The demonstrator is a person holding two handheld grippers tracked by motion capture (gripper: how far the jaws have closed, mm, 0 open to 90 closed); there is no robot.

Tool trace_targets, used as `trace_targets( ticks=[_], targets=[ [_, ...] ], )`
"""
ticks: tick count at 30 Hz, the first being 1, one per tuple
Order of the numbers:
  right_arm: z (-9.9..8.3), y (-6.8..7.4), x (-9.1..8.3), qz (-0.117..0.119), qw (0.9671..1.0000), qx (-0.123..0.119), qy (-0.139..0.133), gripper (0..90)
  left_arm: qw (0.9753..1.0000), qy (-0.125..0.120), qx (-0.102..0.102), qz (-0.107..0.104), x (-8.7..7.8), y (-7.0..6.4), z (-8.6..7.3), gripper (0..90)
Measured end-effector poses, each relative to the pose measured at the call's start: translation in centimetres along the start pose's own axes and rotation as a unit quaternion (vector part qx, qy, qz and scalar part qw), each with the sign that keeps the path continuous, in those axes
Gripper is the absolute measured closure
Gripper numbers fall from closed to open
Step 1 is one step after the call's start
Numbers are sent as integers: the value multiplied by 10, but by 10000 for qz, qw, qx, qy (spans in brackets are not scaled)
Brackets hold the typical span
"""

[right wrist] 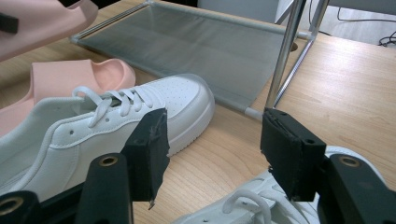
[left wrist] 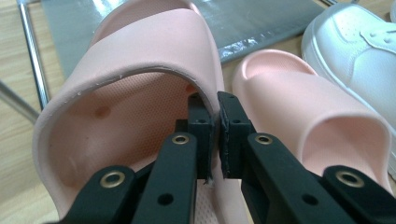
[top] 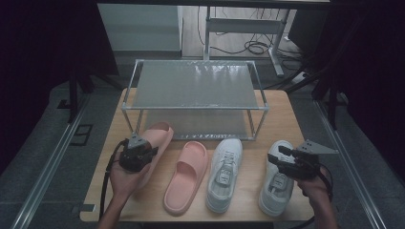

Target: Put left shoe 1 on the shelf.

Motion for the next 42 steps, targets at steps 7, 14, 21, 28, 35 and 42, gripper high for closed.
trace_targets(
  ticks=[7,14,21,28,35,42],
  targets=[
    [0,1,0,2,10000,-3,-11,422,10000,24,-5,-21,14,1,9,853],
    [-1,-1,1,-1,10000,0,5,422,9999,88,85,53,34,4,18,853],
    [-1,-1,0,-9,10000,15,17,422,9994,159,212,211,57,4,24,853],
    [-1,-2,0,-15,10000,18,9,422,9991,230,273,241,78,1,31,853],
    [0,-2,0,-1,10000,22,-17,422,9987,198,309,360,96,1,39,852],
    [0,-3,-2,13,10000,21,-27,422,9978,241,431,440,112,-3,49,852]
  ],
)
Point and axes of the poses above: each handheld gripper's, and its own axes: x roughly forward along the jaws, z roughly out of its top, y roughly to its left, the point moved 9 cm from there along x, roughly forward along the jaws, and after that the axes turned 6 degrees about z, right-handed, at the moved point
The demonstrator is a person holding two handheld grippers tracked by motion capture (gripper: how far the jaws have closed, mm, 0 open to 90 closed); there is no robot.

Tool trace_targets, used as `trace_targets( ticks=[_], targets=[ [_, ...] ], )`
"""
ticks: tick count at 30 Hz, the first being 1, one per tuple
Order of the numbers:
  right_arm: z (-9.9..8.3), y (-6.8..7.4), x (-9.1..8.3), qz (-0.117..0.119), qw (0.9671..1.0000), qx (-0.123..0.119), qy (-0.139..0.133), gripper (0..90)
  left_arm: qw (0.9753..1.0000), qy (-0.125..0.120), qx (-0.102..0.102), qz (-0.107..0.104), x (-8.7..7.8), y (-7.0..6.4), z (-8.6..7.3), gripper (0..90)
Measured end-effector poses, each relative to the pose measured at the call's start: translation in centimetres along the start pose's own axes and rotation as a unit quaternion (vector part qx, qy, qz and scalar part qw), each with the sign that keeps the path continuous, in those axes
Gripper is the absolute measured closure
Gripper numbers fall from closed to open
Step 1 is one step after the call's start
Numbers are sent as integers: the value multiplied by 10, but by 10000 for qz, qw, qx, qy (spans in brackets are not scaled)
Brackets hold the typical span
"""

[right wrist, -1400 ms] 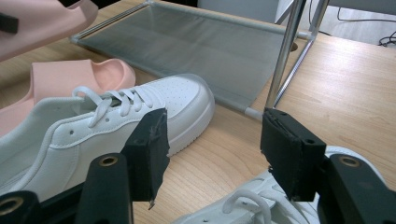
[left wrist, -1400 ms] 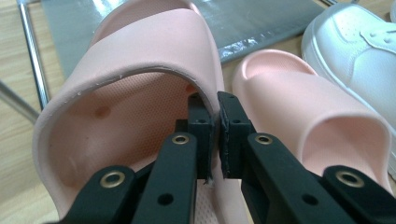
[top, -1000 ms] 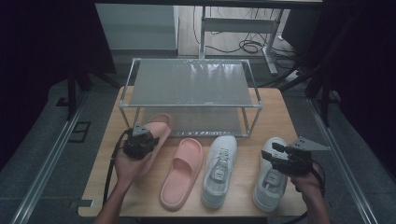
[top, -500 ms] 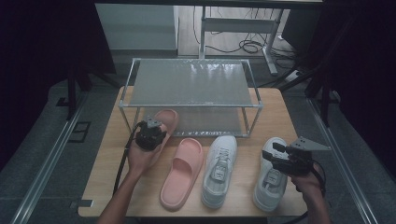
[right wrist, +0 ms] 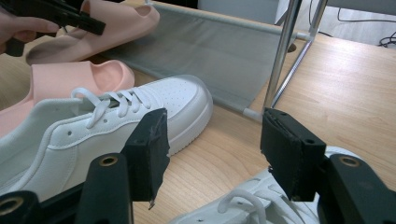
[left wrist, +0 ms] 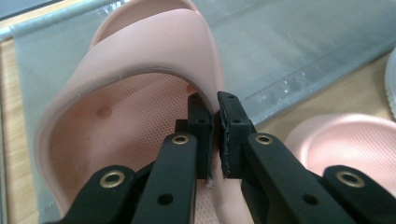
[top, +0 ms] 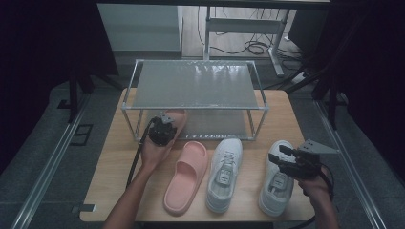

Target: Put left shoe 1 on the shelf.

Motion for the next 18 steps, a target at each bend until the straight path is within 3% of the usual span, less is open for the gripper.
trace_targets(
  ticks=[9,10,13,14,15,16,18],
  targets=[
    [0,-2,0,-12,10000,23,-11,422,9999,-26,-118,26,16,-4,4,849],
    [0,-2,0,-7,10000,23,-8,422,10000,-8,-40,50,20,-3,5,849],
    [-1,-2,0,-4,10000,25,-9,422,9999,9,-76,82,23,-3,5,849],
    [-1,-2,0,-4,10000,26,-10,422,9999,-5,68,108,25,0,5,849],
    [-1,-2,0,-6,10000,18,-6,422,9999,-16,32,121,27,-1,5,849],
    [-1,-2,0,-8,10000,20,-7,422,9992,-38,354,154,28,4,7,849],
    [-1,-3,-1,-16,10000,17,5,422,9992,-34,363,131,30,4,6,847]
  ],
)
Point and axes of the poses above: each handheld gripper's, and its own axes: x roughly forward along the jaws, z roughly out of its top, y roughly to its left, the point moved 9 cm from there along x, roughly forward along the jaws, and after that the axes turned 6 degrees about z, right-handed, at the moved point
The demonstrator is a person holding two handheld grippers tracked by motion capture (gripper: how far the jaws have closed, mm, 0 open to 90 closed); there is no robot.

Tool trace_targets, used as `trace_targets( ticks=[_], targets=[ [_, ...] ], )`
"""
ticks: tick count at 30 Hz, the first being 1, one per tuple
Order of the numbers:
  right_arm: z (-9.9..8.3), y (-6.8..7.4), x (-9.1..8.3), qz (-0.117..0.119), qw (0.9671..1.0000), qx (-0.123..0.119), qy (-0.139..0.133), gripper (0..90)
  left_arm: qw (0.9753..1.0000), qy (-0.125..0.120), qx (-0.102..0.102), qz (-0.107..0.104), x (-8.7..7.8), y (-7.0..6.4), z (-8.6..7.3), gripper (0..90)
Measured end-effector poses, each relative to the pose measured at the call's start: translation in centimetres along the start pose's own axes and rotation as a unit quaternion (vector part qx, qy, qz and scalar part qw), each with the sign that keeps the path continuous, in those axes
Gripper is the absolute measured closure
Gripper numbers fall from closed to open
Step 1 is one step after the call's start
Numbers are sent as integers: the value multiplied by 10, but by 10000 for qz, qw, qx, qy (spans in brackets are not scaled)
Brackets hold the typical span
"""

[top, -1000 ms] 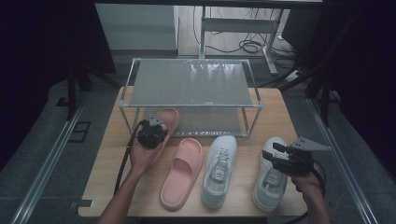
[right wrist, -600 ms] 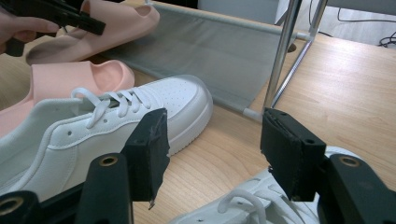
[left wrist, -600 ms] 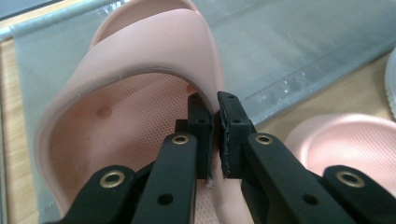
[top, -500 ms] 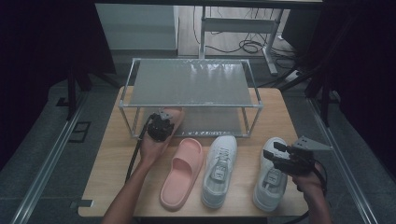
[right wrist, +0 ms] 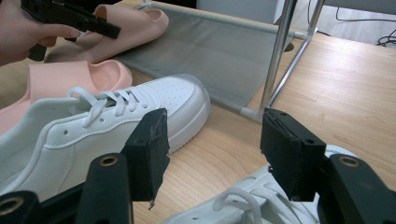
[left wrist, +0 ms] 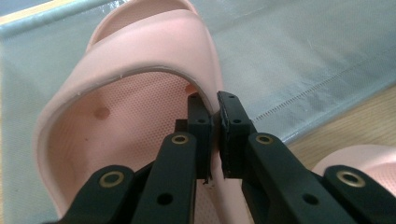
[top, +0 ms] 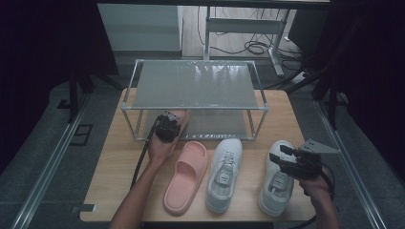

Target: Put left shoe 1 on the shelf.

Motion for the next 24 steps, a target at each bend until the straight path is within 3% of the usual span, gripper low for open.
trace_targets(
  ticks=[1,4,8,9,12,21,24],
  targets=[
    [0,0,0,-6,10000,0,2,422,10000,-9,23,-13,0,0,0,836],
    [1,0,-1,-10,10000,-12,-20,422,10000,-83,2,46,-4,1,1,686],
    [1,0,-2,-20,10000,-13,-36,422,10000,-27,30,24,-11,2,-4,591],
    [1,0,-2,-20,10000,-13,-36,422,9986,35,-524,-43,-14,-6,-8,591],
    [1,0,-2,-27,10000,-10,-36,422,9974,-19,-693,-177,-28,-4,-15,562],
    [1,2,-1,-27,10000,-20,-19,422,9971,-156,-603,-445,-58,1,-28,539],
    [0,3,1,-21,10000,-28,2,422,9967,-252,-583,-499,-70,3,-36,575]
  ],
)
Point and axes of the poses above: each handheld gripper's, and its own axes: x roughly forward along the jaws, z roughly out of its top, y roughly to its left, the point moved 9 cm from there along x, roughly forward along the jaws, and after that the axes turned 6 degrees about z, right-handed, at the moved point
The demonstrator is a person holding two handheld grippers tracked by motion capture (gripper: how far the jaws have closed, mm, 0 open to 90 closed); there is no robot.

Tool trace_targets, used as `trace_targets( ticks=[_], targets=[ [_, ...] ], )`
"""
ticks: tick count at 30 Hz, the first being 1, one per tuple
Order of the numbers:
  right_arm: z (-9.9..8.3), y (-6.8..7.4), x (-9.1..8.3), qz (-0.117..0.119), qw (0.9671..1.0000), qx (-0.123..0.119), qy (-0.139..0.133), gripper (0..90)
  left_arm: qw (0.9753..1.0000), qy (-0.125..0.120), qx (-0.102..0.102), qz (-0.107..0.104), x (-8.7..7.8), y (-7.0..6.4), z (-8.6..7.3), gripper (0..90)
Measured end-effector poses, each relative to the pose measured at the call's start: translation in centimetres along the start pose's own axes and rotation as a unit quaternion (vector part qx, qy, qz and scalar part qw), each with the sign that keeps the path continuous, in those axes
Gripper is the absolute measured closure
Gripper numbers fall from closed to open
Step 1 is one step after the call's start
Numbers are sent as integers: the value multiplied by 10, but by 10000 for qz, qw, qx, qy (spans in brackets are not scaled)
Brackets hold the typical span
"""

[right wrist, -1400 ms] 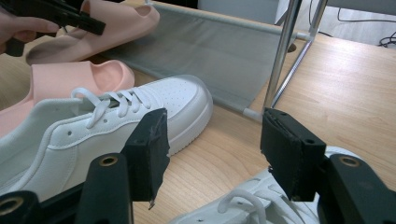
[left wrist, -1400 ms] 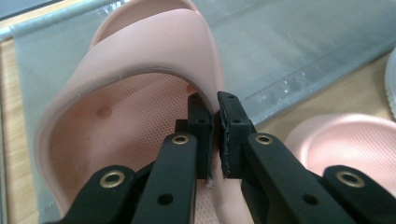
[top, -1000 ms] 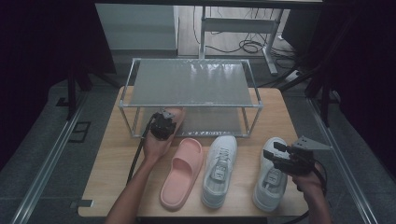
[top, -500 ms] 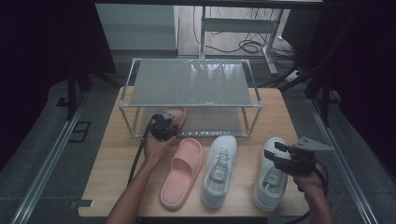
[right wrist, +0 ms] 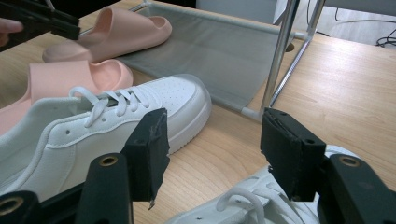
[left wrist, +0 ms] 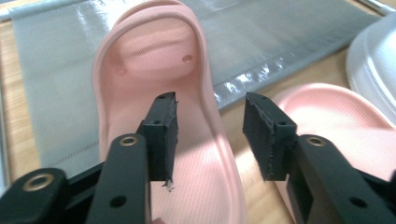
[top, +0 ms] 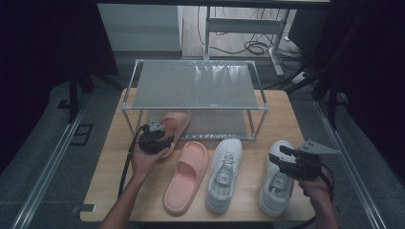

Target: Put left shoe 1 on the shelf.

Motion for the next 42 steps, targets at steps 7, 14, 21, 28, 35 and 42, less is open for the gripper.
trace_targets(
  ticks=[7,14,21,28,35,42],
  targets=[
    [-1,1,2,10,10000,-3,23,422,9998,-50,167,-107,-21,1,-17,819],
    [-1,1,2,4,10000,6,21,422,9997,-57,182,-156,-44,6,-38,900],
    [-1,3,3,11,10000,-3,44,422,9997,56,185,-143,-57,13,-59,900],
    [-2,4,6,22,10000,-6,58,421,9988,320,332,-153,-58,18,-77,900],
    [-2,4,6,26,10000,-11,89,421,9982,399,394,-205,-56,14,-85,900],
    [-2,5,7,38,9999,-19,94,421,9970,524,523,-235,-45,11,-79,900]
  ],
)
Point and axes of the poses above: each handheld gripper's, and its own axes: x roughly forward along the jaws, z roughly out of its top, y roughly to its left, the point moved 9 cm from there along x, roughly forward along the jaws, and after that the axes turned 6 degrees about z, right-handed, at the moved point
